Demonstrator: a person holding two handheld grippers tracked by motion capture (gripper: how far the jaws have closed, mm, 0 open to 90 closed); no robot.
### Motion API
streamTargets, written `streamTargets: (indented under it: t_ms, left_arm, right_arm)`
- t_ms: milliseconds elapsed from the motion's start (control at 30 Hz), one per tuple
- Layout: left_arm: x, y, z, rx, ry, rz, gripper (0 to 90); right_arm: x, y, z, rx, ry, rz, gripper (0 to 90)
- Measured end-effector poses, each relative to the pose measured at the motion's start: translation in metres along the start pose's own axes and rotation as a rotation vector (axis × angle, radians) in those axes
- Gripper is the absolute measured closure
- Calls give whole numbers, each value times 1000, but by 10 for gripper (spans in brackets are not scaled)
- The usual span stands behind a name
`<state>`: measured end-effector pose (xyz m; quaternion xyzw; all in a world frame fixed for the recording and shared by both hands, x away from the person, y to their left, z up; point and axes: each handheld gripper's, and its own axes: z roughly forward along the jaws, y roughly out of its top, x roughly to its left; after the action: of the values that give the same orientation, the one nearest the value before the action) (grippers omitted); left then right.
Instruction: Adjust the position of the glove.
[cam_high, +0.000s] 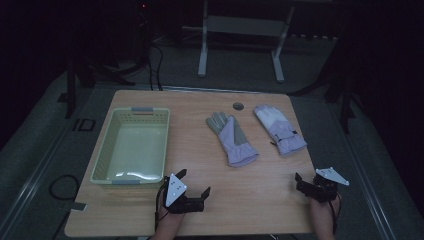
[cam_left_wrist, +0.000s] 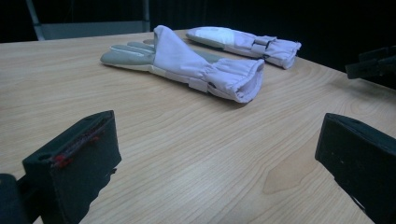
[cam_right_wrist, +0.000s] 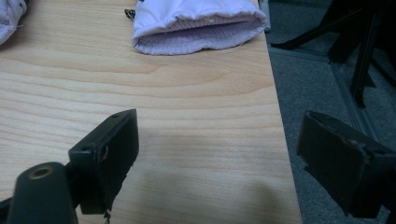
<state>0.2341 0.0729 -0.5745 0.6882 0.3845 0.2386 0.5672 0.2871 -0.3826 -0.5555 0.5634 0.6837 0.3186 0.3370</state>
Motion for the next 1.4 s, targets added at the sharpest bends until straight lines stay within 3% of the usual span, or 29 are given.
streamTargets:
  t_ms: [133,300,400,467,533,733,833,1133,1400]
  left_arm:
    - [-1,0,1,2,2,9,0]
    - [-1,0,1,5,4,8,0]
    - [-1,0,1,5,5,9,0]
    - [-1,0,1,4,5,10,0]
    - [-1,0,1,3,5,10,0]
    - [-1,0,1,4,4,9,0]
    - [-2,0,1,5,6,19,0]
    - [-2,0,0,2,7,15,0]
    - [-2,0,0,-1,11,17,0]
  right_arm:
    - [-2,0,1,11,15,15,129]
    - [0,-1,0,20,13,0,129]
    - [0,1,-3,29,45,11,127]
    - [-1,6,-5,27,34,-5,127]
    - [-4,14,-7,33,25,-18,128]
    - [-9,35,-12,54,75,-17,130]
    - [-8,51,-18,12,92,-11,130]
    - [1,95,-24,-43,155,-24,131]
    - [16,118,-21,-73,193,-47,128]
